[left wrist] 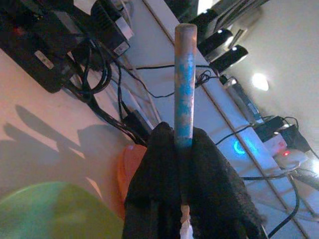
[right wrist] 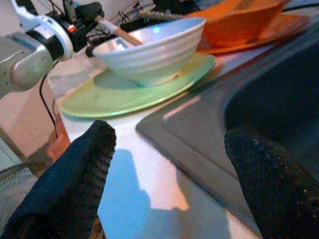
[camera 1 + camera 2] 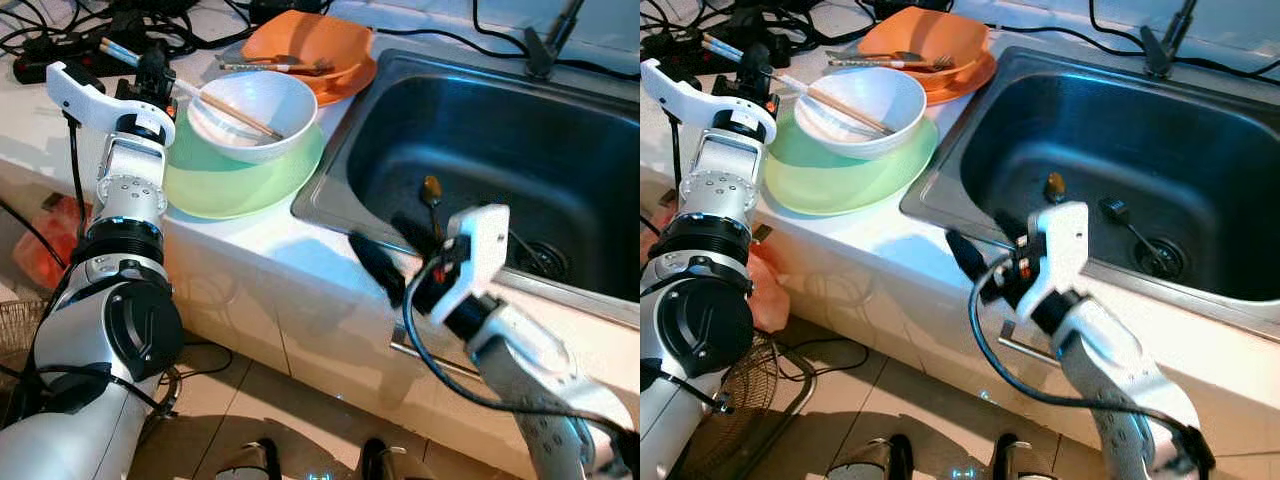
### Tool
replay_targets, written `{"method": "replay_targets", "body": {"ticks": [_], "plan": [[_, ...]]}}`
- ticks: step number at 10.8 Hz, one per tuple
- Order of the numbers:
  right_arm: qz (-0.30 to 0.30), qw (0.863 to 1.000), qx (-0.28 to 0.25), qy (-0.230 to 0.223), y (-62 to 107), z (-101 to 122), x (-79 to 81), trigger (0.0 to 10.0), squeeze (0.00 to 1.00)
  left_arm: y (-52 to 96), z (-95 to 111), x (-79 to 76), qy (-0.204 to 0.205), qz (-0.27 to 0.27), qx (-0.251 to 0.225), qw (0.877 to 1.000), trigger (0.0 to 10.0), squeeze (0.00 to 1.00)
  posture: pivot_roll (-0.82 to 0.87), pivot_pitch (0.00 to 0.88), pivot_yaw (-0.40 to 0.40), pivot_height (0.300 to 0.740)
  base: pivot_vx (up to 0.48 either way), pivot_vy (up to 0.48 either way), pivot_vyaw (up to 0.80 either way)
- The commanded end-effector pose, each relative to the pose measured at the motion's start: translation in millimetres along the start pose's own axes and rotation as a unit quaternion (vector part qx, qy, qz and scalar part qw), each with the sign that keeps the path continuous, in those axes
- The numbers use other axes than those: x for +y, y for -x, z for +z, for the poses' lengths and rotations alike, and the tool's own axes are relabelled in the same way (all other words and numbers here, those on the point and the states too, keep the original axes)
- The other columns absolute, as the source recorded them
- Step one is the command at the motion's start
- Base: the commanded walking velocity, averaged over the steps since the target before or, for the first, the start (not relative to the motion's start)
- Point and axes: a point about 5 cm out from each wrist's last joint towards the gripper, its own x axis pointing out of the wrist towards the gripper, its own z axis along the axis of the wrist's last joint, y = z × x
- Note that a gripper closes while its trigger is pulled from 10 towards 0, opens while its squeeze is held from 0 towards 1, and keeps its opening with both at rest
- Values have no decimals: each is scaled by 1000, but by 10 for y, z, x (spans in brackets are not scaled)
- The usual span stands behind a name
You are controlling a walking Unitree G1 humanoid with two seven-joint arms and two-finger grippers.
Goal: Kitchen organization
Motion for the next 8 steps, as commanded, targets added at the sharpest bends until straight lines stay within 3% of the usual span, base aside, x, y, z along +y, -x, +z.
{"method": "replay_targets", "body": {"ticks": [1, 6, 8], "plan": [[-1, 1000, -13, 1, -7, 35, -18, 10000, 0, -70, 113, -149, 6, -26, -18, 999, 0, 0, -51, 125, 57, 740, 0, 0, 0], [-7, 999, -50, 15, -174, 132, -102, 10000, 0, -123, 190, -359, 20, -59, -31, 998, 0, 0, -17, 53, 73, 740, 0, 0, 0], [-18, 998, -59, 24, -199, 151, -167, 10000, 0, -41, 223, -419, 21, -76, -38, 996, 0, 0, -3, 35, 70, 740, 0, 0, 0]]}}
